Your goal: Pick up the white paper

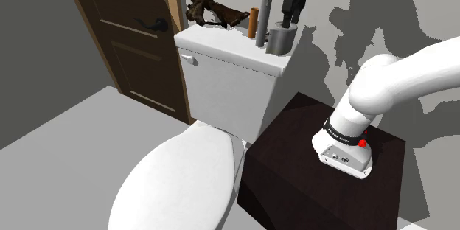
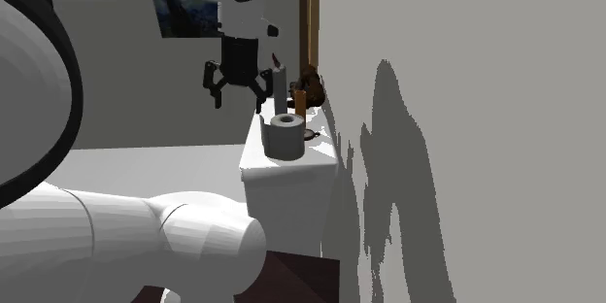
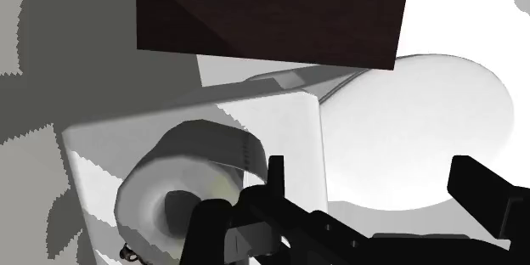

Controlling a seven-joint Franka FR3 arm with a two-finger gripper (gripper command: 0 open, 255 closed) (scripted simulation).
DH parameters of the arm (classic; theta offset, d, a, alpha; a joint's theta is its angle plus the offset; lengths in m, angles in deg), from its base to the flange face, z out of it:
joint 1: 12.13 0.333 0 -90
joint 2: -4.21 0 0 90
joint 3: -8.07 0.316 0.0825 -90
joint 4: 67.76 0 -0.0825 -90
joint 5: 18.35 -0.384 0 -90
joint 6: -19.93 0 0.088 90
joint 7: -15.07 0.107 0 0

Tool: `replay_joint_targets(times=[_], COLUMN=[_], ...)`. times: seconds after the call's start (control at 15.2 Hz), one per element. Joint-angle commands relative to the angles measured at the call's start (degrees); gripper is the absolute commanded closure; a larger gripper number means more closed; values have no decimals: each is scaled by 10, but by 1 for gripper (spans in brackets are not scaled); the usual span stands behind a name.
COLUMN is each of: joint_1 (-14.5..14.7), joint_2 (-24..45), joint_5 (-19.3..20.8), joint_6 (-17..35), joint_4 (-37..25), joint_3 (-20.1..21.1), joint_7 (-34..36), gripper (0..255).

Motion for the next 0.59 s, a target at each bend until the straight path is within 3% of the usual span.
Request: replay_joint_targets(times=[0.0,0.53], joint_1=[0,-11], joint_2=[0,43], joint_5=[0,65], joint_6=[0,160], joint_4=[0,17], joint_3=[0,-68], joint_7=[0,-128], gripper=[0,0])
